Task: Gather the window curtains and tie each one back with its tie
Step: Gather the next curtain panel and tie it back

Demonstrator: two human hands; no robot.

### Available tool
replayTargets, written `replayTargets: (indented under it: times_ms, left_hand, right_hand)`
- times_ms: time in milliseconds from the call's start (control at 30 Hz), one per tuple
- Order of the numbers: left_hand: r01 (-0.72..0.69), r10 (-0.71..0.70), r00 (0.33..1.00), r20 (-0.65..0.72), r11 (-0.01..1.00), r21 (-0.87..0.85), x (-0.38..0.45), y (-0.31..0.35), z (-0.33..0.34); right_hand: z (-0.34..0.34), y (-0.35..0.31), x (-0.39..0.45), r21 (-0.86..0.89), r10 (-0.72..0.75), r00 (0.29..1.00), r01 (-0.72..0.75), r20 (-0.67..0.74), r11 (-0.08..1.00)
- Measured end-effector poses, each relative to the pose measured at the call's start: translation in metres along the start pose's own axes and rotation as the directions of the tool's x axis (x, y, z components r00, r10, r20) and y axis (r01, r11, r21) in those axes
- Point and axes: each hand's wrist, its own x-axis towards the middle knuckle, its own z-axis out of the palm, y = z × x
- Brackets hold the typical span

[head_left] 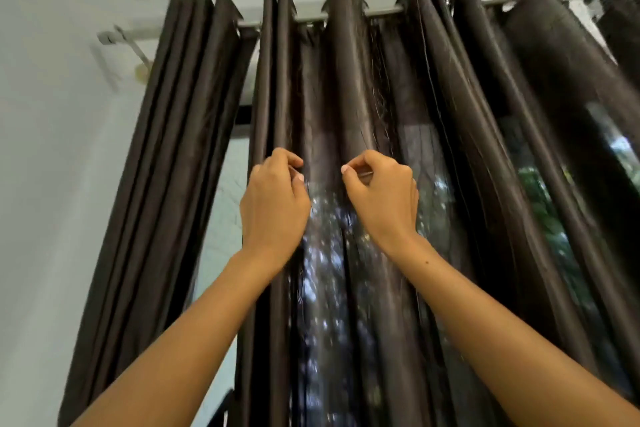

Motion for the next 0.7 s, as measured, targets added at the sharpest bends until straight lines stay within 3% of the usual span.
replayTargets:
  times_ms: [200, 367, 533, 700]
  left_hand:
    - [-0.015, 0.014, 1.0, 0.006, 0.983, 0.185, 0.04, -0.008, 0.013]
    - [0.086, -0.16, 0.973, 0.168, 0.922, 0.379, 0.062, -0.021, 0.026]
    - [0.116, -0.275, 0.886, 0.374, 0.911, 0.396, 0.081, -0.03, 0.04]
    - [0.176, -0.33, 0.872, 0.363, 0.901, 0.396, 0.089, -0.046, 0.045]
  right_hand:
    - [0.018, 0.004, 0.053, -0.259, -0.062, 0.998, 0.064, 0.016, 0.964]
    - [0.025, 0.013, 0.075, -0.423, 0.1, 0.979, -0.015, 0.18, 0.906]
    - [0.03, 0.017, 0.091, -0.473, 0.229, 0.939, -0.084, 0.258, 0.877]
    - [0.045, 0.023, 0.098, -0.494, 0.232, 0.955, -0.113, 0.185, 0.862]
